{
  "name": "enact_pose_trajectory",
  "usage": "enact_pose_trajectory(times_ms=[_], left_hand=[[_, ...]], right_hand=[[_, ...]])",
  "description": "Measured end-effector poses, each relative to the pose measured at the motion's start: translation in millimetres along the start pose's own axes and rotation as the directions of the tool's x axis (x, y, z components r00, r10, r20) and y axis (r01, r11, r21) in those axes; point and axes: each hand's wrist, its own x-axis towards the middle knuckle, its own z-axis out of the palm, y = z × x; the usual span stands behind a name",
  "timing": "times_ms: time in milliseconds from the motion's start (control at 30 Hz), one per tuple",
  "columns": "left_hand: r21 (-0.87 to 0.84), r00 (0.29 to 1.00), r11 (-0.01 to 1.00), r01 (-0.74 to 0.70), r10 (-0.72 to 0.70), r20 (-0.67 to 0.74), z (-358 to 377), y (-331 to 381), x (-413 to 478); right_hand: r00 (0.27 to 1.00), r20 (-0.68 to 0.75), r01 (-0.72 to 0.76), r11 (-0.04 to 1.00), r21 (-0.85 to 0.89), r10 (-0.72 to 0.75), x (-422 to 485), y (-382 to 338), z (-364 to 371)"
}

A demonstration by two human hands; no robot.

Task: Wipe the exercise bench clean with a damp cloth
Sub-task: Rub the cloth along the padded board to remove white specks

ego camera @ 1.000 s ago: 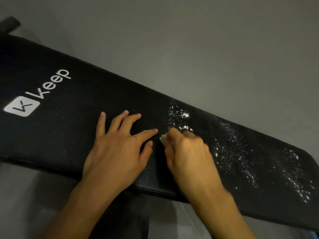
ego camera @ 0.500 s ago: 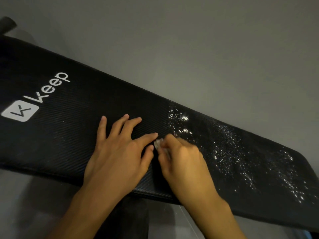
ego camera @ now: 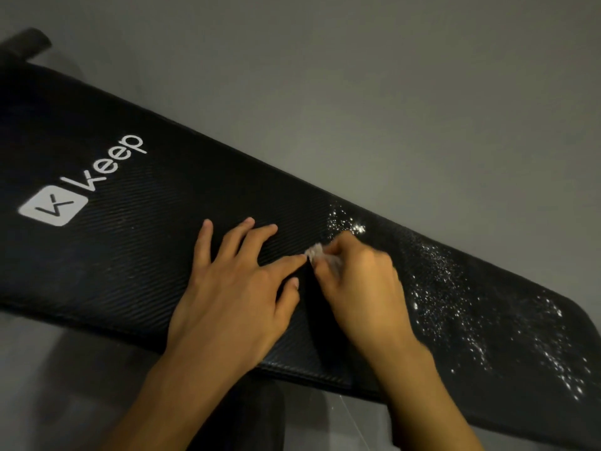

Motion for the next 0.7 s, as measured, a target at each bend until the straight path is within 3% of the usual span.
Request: enact_pose_trajectory(times_ms=[133, 267, 500, 700], left_hand=[[0.005, 1.000, 1.000, 0.001, -0.001, 0.010, 0, -1, 0], [-0.003, 1.000, 1.000, 0.000, 0.000, -0.014, 2, -1, 1], [-0.002, 1.000, 1.000, 0.002, -0.002, -0.003, 2, -1, 2], [-0.006, 1.000, 1.000, 0.004, -0.004, -0.005, 3, -2, 3]], right_hand=[[0.994, -0.031, 0.099, 0.990, -0.105, -0.103, 23, -4, 3], [0.973, -0.031, 0.227, 0.969, -0.096, -0.230, -17, -11, 6], [0.975, -0.116, 0.175, 0.977, -0.117, -0.189, 20, 2, 8], [0.963, -0.038, 0.264, 0.962, -0.066, -0.267, -16, -8, 6]])
